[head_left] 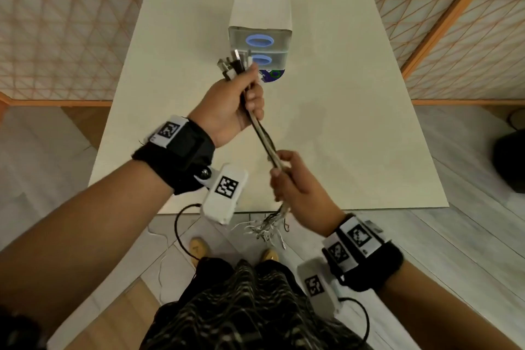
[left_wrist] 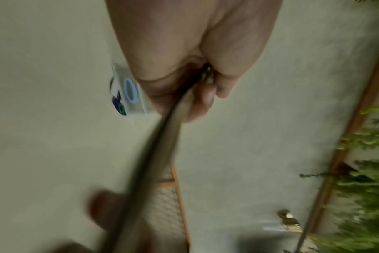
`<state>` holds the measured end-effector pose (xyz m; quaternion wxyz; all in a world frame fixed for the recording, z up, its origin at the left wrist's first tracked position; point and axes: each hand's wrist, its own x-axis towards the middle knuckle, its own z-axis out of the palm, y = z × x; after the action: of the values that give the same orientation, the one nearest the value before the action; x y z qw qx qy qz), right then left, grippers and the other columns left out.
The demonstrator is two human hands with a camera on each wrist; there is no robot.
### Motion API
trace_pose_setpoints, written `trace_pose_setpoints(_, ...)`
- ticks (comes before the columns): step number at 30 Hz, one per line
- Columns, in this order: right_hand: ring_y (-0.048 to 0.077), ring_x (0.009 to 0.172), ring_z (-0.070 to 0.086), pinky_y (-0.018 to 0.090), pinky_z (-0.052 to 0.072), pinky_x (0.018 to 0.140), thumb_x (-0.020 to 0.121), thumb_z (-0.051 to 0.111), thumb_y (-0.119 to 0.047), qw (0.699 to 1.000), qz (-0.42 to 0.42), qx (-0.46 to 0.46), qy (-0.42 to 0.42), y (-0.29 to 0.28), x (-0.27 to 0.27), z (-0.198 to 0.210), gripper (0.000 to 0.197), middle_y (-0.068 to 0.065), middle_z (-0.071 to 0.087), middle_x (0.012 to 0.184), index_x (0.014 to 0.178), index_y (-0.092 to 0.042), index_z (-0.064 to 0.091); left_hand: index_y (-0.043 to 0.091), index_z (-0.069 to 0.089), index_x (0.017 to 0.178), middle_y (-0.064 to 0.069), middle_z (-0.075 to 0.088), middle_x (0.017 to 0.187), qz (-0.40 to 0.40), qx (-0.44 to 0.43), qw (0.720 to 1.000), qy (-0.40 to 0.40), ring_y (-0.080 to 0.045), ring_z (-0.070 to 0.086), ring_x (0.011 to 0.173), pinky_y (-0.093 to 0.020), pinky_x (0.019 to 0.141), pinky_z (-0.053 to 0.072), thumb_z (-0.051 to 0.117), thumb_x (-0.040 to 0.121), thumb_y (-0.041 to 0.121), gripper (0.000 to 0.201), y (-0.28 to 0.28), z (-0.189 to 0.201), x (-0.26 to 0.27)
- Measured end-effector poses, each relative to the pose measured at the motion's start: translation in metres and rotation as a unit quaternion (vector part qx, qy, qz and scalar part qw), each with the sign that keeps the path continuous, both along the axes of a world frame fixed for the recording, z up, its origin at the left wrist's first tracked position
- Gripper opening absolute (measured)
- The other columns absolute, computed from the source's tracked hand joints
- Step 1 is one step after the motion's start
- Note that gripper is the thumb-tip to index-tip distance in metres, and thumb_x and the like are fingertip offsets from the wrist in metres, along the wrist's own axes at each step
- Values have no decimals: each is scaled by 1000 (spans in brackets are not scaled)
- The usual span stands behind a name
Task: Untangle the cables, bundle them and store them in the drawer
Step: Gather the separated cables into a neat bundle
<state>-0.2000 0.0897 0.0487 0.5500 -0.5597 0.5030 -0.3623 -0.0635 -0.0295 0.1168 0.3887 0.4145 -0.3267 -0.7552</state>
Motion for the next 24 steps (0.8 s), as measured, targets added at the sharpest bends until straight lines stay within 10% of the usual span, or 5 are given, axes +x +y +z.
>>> trace_pose_setpoints(3, 5, 50, 34, 23, 31, 49, 96, 38, -24, 996, -13, -38, 79, -15, -22, 15, 17, -13, 41, 59, 107, -20, 50, 20, 55, 80, -1, 66, 95, -100, 41, 980, -168, -13, 67, 88, -32, 88, 48, 51, 83, 62, 42, -3, -16, 33)
trace_pose_setpoints(9, 14, 57, 42, 27, 37, 56, 98, 36, -21, 938, 167, -42, 301, -40, -41, 60, 21, -1, 49, 68, 98, -23, 57, 15, 26, 146, -1, 37, 149, -157, -49, 877, -451, -16, 39, 134, -37, 112, 27, 55, 46, 90, 129, 10, -26, 55)
trace_pose_setpoints(14, 0, 56, 42, 10, 34, 53, 98, 38, -12, 949, 163, -71, 260, -63, -46, 90, 20, -3, 44, 67, 99, -14, 58, 17, 65, 93, 4, 72, 85, -299, -180, 901, -258, -7, 65, 88, -21, 90, 45, 68, 75, 49, 37, 28, -17, 25)
trace_pose_setpoints(17, 1, 52, 38, 16, 35, 55, 99, 38, -15, 977, 94, -64, 180, -75, -45, 79, 19, -5, 41, 63, 93, -19, 55, 9, 57, 70, 5, 48, 38, -248, -122, 951, -141, -10, 48, 40, -26, 64, 49, 47, 95, 27, 33, 43, -11, 7)
trace_pose_setpoints(24, 13, 113, 52, 32, 47, 96, 90, 44, -46, 967, -214, -97, 98, -38, 2, 31, 55, 7, 49, 127, 132, -12, 37, 12, 63, 81, 4, 62, 63, -40, -22, 998, 45, -8, 60, 58, -21, 58, 51, 40, 98, 28, 33, 49, -25, -16)
